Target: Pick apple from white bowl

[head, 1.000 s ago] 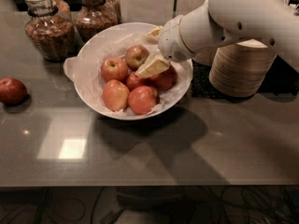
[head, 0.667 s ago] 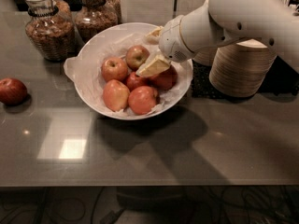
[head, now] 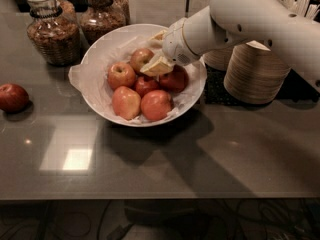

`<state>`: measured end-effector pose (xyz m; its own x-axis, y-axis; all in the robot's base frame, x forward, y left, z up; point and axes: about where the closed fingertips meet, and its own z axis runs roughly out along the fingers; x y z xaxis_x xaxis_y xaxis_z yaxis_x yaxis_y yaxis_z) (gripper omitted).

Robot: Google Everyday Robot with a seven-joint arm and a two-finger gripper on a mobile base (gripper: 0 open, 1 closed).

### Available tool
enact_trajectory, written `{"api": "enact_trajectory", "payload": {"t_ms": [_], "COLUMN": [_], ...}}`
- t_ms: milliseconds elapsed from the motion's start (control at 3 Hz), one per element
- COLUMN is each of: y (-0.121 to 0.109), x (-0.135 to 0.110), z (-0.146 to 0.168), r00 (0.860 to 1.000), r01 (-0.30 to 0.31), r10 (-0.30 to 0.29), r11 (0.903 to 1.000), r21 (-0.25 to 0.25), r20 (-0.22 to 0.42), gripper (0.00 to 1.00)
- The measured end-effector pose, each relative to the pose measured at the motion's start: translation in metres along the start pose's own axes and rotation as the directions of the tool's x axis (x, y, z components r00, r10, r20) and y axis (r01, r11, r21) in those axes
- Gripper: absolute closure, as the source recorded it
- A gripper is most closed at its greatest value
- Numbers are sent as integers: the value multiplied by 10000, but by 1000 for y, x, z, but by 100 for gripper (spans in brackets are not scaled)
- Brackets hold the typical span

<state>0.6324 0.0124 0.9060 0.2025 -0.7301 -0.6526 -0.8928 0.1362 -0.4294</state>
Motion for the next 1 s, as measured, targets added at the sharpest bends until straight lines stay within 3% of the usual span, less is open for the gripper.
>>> {"api": "enact_trajectory", "payload": {"t_ms": [667,1000], "y": [0,0], "x": [0,0], "z": [0,0], "r00": [10000,10000], "r01": [1,1], "r10": [-1,-1], "r11": [10000,10000], "r21": [-3,-3], "r20": [2,2], "gripper": [11,9]}}
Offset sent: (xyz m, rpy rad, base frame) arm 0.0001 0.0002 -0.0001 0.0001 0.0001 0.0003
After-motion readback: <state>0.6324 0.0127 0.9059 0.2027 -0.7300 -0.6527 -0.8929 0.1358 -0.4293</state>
